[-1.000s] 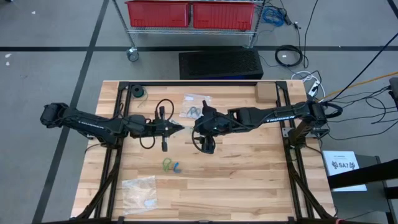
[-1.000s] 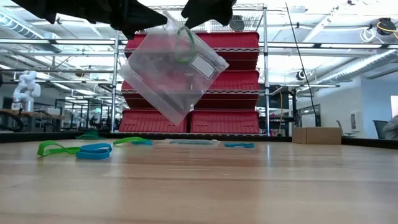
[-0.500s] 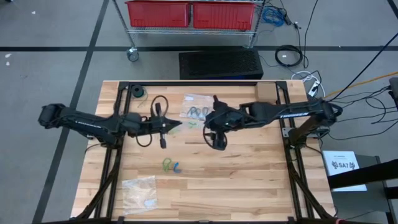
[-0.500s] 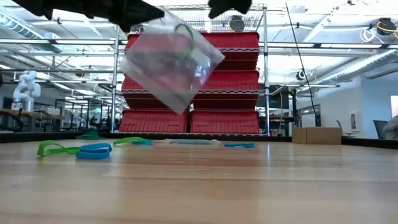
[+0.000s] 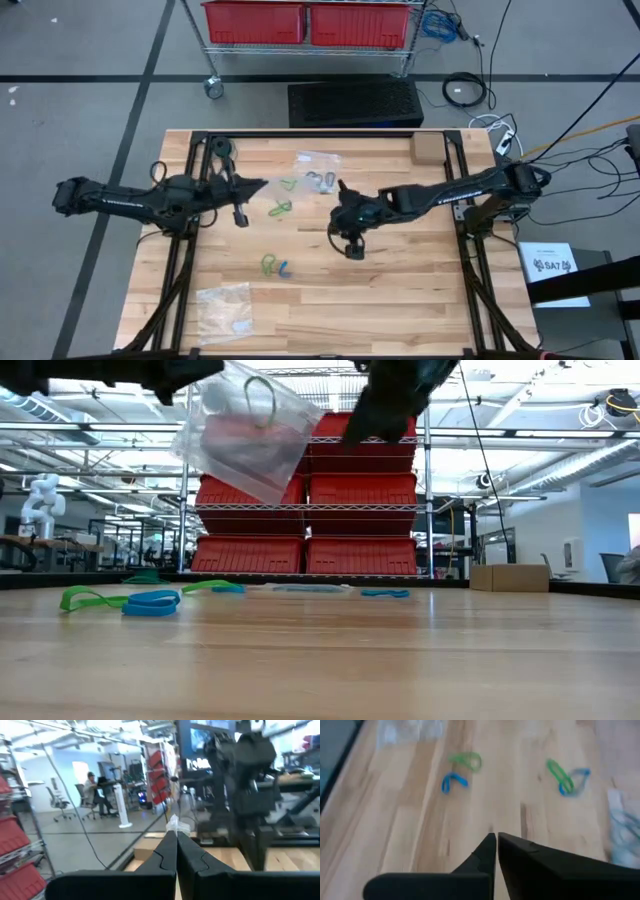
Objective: Sort rubber bands
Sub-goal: Put the top green rubber band into the bottom right zip bag
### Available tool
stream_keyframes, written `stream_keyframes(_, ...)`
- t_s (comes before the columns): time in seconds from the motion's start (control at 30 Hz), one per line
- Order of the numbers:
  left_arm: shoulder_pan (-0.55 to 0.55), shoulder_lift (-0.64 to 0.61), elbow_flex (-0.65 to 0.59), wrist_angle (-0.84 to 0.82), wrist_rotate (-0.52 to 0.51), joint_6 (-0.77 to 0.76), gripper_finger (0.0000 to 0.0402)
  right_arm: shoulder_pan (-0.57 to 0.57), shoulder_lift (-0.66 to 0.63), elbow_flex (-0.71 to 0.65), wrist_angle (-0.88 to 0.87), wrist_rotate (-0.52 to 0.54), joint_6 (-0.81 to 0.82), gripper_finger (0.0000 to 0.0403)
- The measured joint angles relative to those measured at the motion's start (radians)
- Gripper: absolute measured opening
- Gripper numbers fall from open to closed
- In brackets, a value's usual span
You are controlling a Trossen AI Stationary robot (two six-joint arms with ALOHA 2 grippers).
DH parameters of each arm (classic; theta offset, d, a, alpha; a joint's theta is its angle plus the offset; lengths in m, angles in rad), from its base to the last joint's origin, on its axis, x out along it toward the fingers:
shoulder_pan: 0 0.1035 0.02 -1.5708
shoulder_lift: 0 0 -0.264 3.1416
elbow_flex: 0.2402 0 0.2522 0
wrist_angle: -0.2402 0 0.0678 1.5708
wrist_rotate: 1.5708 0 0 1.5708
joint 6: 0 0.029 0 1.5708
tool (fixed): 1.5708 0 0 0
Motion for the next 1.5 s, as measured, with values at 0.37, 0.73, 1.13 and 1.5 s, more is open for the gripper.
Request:
stream_keyframes(0.37,0.003,-0.168,-0.031,-0.114,-0.117,0.028,0.0,-0.065,0.245,-0.069,0.487,0.054,-0.005,0.0029)
stream_keyframes(0.73,0.003,-0.195,-0.031,-0.181,-0.128,0.025,0.0,-0.161,0.59,0.27,0.484,0.069,-0.079,0.0154)
stream_keyframes(1.13,0.003,-0.195,-0.031,-0.185,-0.129,0.024,0.0,-0.228,0.758,0.381,0.484,0.064,-0.11,0.0206)
stream_keyframes(1.5,0.003,-0.195,-0.031,-0.189,-0.129,0.023,0.0,-0.225,0.756,0.381,0.477,0.066,-0.095,0.0085)
